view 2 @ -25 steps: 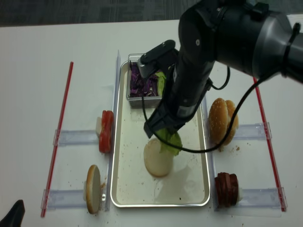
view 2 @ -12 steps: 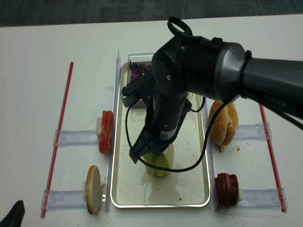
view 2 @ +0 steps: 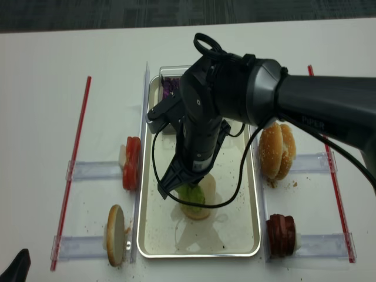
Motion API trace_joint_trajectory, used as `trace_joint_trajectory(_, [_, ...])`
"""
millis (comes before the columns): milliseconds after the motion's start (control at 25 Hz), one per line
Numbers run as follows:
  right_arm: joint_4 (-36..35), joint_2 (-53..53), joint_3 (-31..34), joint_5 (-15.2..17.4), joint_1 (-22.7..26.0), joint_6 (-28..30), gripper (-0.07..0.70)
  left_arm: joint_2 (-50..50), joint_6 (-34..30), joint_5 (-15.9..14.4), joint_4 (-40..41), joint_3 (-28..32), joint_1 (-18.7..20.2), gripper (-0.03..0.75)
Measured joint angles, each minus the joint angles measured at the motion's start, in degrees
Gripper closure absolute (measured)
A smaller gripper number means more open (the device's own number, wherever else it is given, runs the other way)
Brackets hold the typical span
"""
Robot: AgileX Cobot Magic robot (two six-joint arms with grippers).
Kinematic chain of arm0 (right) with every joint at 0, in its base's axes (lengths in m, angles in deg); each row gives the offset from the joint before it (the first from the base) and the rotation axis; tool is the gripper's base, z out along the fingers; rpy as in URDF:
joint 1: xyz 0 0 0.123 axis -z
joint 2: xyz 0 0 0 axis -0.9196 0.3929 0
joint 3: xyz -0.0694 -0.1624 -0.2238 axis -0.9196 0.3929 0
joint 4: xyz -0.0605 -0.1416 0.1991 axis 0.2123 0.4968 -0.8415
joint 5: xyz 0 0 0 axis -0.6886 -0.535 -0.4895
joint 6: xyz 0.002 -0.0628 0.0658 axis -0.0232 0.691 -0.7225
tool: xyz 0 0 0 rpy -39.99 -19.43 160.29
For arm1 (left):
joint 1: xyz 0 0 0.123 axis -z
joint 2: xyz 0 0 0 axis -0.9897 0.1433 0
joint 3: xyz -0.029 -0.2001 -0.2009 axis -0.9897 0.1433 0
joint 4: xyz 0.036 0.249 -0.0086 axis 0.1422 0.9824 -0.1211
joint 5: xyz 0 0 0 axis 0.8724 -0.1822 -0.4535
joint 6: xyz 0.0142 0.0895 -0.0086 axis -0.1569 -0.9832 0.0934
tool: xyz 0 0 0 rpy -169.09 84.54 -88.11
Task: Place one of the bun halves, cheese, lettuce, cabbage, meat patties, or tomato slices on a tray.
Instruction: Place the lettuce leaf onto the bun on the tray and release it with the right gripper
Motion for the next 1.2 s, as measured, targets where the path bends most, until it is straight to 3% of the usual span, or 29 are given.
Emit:
trace_joint_trajectory(560, [1.6,0.0,0.0,0.0,0.0,0.0,0.568,0.0,0.0,0.0,0.0,0.0,0.0,0.097])
trace_joint_trajectory(680, [1.7,0.0,0.0,0.9,0.0,0.0,0.445,0.0,0.0,0.0,0.0,0.0,0.0,0.097])
trace_joint_trajectory(800, [2.1,0.0,0.0,1.1,0.0,0.0,0.148,0.0,0.0,0.0,0.0,0.0,0.0,0.097])
trace_joint_trajectory(880, [2.5,0.0,0.0,1.2,0.0,0.0,0.020,0.0,0.0,0.0,0.0,0.0,0.0,0.097])
trace_joint_trajectory(1000, [3.1,0.0,0.0,1.2,0.0,-0.8,-0.041,0.0,0.0,0.0,0.0,0.0,0.0,0.097])
trace_joint_trajectory(1200, [3.8,0.0,0.0,1.3,0.0,-1.3,-0.057,0.0,0.0,0.0,0.0,0.0,0.0,0.097])
